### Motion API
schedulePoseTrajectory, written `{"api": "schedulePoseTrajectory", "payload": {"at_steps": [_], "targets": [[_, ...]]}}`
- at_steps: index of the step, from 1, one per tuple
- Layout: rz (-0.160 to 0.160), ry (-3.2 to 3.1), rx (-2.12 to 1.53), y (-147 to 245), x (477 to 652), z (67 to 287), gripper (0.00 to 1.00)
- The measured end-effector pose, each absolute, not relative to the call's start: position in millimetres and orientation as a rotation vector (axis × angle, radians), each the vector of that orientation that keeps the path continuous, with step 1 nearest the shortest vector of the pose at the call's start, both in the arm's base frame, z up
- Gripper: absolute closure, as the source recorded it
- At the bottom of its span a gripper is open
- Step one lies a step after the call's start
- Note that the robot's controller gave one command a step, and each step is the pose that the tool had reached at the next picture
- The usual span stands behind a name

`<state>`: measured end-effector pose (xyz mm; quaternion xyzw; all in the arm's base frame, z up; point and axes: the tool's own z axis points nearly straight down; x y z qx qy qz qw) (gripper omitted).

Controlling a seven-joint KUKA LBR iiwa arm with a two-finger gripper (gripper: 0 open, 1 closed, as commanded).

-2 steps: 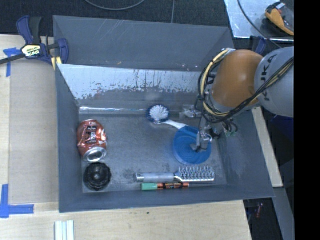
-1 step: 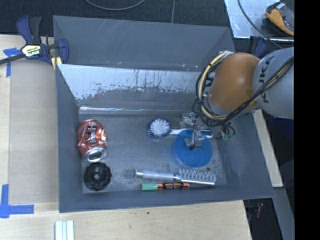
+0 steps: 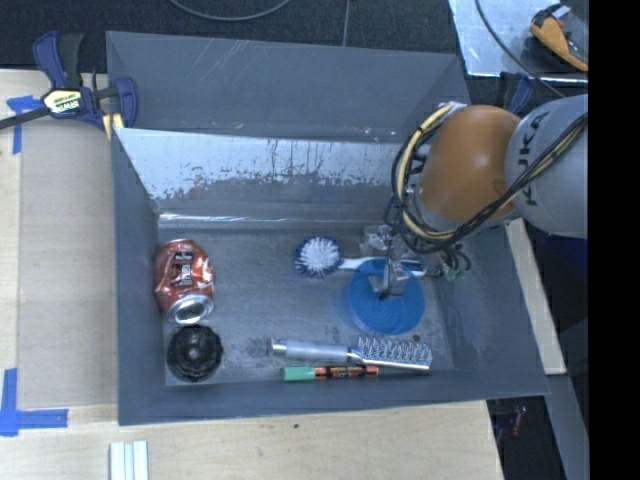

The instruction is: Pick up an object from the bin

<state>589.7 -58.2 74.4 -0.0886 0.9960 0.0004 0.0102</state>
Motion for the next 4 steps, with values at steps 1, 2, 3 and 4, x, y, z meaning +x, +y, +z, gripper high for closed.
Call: {"api": "schedulePoseTrajectory", "payload": {"at_steps": [1,2,3,4], "targets": [[0.002,3.106,-0.275,-58,590.2,77,1.00],[0.002,3.106,-0.275,-58,590.7,81,1.00],[0.001,3.104,-0.274,-58,590.7,94,1.00],[0.003,3.112,-0.274,-58,588.5,120,1.00]]}}
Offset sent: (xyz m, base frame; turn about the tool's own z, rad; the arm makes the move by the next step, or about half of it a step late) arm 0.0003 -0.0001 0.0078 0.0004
